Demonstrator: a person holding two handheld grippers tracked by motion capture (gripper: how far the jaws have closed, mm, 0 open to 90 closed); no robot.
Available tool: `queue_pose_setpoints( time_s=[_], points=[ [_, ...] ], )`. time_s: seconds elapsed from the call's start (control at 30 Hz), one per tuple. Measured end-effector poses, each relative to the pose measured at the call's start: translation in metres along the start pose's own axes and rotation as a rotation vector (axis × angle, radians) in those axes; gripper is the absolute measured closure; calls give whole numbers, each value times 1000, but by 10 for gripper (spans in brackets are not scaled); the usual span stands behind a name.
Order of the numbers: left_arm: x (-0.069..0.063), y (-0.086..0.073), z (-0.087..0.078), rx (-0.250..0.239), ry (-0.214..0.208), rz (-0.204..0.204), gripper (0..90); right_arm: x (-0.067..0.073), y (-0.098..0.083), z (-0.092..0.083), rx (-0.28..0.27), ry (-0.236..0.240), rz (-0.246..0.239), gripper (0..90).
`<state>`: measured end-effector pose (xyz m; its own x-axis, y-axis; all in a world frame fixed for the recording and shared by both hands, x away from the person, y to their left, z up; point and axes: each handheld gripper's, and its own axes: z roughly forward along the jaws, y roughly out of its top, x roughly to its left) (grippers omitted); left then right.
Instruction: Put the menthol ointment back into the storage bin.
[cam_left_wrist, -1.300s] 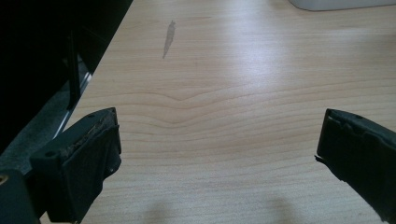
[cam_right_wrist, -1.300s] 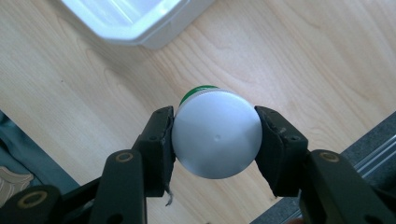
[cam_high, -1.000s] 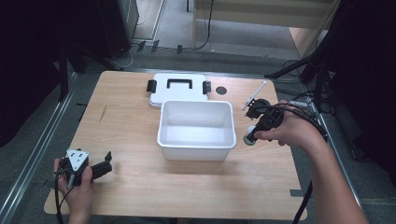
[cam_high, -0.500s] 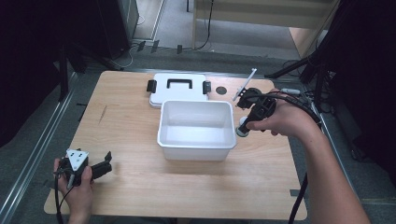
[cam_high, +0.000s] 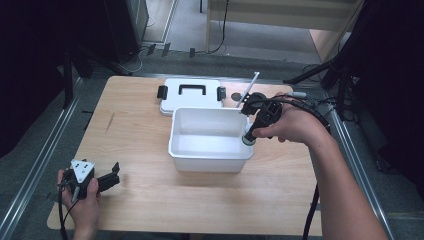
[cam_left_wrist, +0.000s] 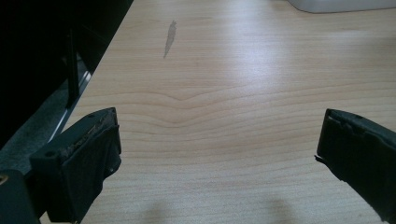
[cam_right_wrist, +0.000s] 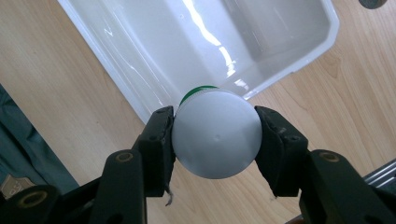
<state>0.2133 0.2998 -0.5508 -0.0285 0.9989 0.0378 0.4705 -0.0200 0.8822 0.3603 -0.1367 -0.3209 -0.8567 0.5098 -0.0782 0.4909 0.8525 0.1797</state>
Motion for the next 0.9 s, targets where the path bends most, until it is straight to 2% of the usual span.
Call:
queue_pose_setpoints(
  time_s=[0.23, 0.43, 0.9],
  points=[
    [0, 0, 0, 1, 0, -1, 1, 3, 6, 8, -3, -4, -86, 517],
    [0, 0, 0, 2, -1, -2, 1, 4, 8, 14, -7, 1, -141, 516],
    [1, 0, 0, 5, -4, -6, 1, 2, 7, 30, -6, 4, -216, 517]
  ],
)
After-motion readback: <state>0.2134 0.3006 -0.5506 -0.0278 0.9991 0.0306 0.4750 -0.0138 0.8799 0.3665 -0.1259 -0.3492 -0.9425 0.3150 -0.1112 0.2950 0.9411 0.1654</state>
